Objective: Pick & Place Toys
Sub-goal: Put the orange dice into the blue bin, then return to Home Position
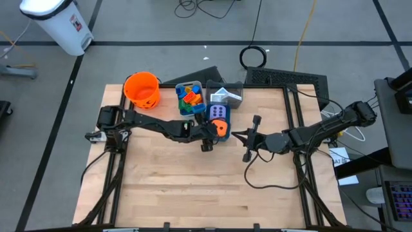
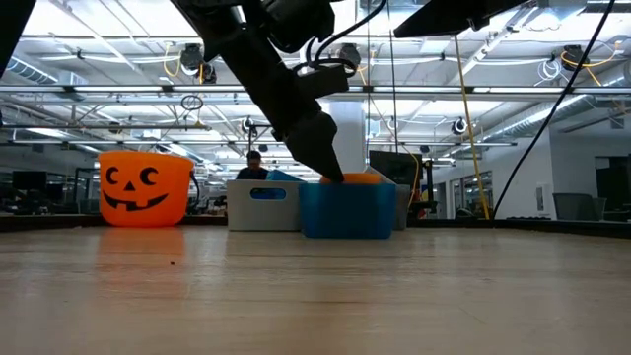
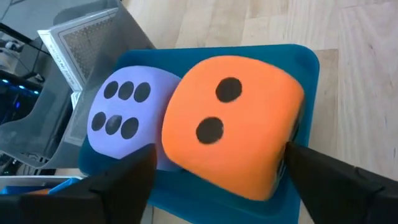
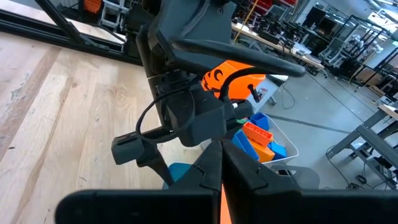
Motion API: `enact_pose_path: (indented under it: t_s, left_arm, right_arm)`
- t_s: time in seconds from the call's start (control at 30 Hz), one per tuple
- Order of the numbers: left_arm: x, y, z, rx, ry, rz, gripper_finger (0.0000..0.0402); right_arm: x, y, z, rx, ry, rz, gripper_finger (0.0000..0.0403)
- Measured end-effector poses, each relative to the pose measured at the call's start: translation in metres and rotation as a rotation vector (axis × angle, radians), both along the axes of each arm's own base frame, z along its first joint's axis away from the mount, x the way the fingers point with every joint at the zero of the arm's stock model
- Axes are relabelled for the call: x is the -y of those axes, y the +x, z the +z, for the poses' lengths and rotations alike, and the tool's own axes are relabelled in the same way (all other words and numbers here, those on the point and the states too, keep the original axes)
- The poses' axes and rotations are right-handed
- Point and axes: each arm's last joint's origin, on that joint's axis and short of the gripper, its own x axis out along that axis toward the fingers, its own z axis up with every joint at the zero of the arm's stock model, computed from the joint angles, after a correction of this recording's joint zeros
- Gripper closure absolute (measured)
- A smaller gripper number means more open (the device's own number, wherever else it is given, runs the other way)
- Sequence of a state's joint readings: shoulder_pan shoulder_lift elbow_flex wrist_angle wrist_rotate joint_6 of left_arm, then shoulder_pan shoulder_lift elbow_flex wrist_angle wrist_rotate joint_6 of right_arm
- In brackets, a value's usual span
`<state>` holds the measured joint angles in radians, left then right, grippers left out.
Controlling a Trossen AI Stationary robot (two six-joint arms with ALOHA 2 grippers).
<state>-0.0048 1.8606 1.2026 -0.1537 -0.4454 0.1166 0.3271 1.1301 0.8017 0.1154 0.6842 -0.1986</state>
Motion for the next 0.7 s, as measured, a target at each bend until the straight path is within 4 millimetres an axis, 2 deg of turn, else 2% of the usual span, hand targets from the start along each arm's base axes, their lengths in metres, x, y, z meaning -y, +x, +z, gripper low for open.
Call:
enact_pose_path:
  t_s: [0.1,0.17,0.23,0.33,0.43,0.57,0.7]
  left_arm:
    - [0.003,-0.001,0.003,0.006,-0.001,-0.007,0.0027]
    - [0.008,-0.003,0.011,0.019,0.007,-0.028,0.0016]
    - [0.012,-0.009,0.028,0.048,0.012,-0.045,0.0009]
    - [0.018,-0.028,0.067,0.119,0.009,-0.062,0.0005]
    - [0.024,-0.060,0.114,0.218,-0.014,-0.069,0.0005]
    - [0.030,-0.116,0.175,0.414,-0.077,-0.074,0.0005]
    - [0.030,-0.174,0.218,0.607,-0.157,-0.074,0.0005]
  right_arm:
    - [0.000,0.000,0.000,0.000,0.000,0.000,0.0403]
    - [0.000,0.000,0.000,-0.001,0.000,0.000,0.0403]
    - [0.000,0.000,0.000,-0.003,-0.001,0.000,0.0403]
    - [0.000,0.000,-0.001,-0.009,-0.003,0.000,0.0403]
    - [0.000,0.000,-0.002,-0.017,-0.006,0.000,0.0403]
    - [0.000,0.000,-0.002,-0.016,-0.006,0.000,0.0403]
    - [0.000,0.000,-0.002,-0.017,-0.006,0.000,0.0403]
